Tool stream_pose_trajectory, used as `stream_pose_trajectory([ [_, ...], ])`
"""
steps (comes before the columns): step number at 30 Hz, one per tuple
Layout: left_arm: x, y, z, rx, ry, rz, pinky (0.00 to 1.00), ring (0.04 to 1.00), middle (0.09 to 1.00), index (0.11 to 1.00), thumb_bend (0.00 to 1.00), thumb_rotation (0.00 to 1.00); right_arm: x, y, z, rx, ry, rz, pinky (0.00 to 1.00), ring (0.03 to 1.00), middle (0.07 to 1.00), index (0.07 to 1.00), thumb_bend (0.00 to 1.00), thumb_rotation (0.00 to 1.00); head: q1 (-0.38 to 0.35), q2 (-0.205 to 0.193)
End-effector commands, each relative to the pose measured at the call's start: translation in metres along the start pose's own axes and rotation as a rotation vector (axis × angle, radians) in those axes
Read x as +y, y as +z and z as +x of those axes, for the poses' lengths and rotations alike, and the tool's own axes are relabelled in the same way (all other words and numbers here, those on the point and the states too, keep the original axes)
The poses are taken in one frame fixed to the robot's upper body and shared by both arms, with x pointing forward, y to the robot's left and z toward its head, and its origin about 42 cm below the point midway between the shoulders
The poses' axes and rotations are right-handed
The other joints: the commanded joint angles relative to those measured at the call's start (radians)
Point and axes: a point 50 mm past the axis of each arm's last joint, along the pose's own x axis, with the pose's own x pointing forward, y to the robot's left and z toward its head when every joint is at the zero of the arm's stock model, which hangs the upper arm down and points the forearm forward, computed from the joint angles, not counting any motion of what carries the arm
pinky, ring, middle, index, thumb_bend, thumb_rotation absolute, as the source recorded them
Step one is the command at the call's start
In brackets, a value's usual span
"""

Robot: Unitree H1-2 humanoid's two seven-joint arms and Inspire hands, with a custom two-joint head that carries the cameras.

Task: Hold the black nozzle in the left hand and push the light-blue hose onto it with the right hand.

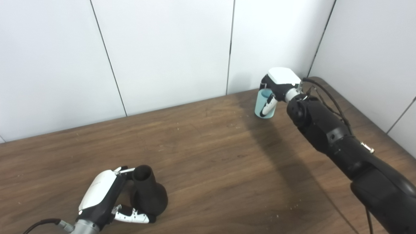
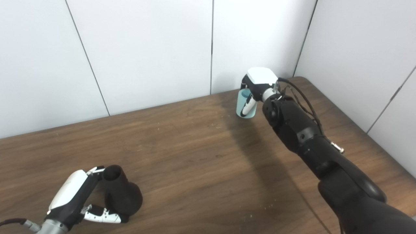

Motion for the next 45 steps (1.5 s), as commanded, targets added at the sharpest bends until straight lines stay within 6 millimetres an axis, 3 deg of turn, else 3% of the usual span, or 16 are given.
stream_pose_trajectory([
  [1,-0.03,-0.016,-0.017,0.098,-0.169,-0.005,0.92,0.64,0.515,0.472,0.52,0.0,-0.043,0.004,0.002,-0.022,-0.115,-0.013,0.34,0.444,0.489,0.469,0.5,0.0,0.011,0.002],
  [7,-0.031,-0.01,-0.017,0.092,-0.162,-0.007,0.92,0.638,0.513,0.473,0.52,0.0,-0.063,0.031,-0.036,-0.138,-0.18,-0.001,0.33,0.431,0.499,0.479,0.5,0.0,0.057,0.004],
  [16,-0.041,-0.006,-0.012,0.096,-0.163,-0.014,0.91,0.64,0.514,0.473,0.52,0.0,-0.063,0.077,-0.103,-0.381,-0.203,0.087,0.31,0.428,0.495,0.499,0.5,0.0,0.129,0.006],
  [22,-0.043,0.001,-0.009,0.099,-0.161,-0.026,0.91,0.643,0.515,0.471,0.52,0.0,-0.068,0.111,-0.136,-0.533,-0.182,0.156,0.31,0.426,0.504,0.504,0.5,0.0,0.194,0.013],
  [35,-0.056,0.022,0.002,0.122,-0.158,-0.024,0.92,0.635,0.468,0.497,0.52,0.0,-0.081,0.151,-0.174,-0.762,-0.156,0.215,0.32,0.417,0.507,0.498,0.5,0.0,0.365,0.032],
  [45,-0.062,0.033,0.007,0.127,-0.157,-0.014,0.92,0.646,0.503,0.48,0.52,0.0,-0.094,0.167,-0.192,-0.899,-0.14,0.32,0.31,0.412,0.504,0.508,0.5,0.0,0.38,0.046],
])
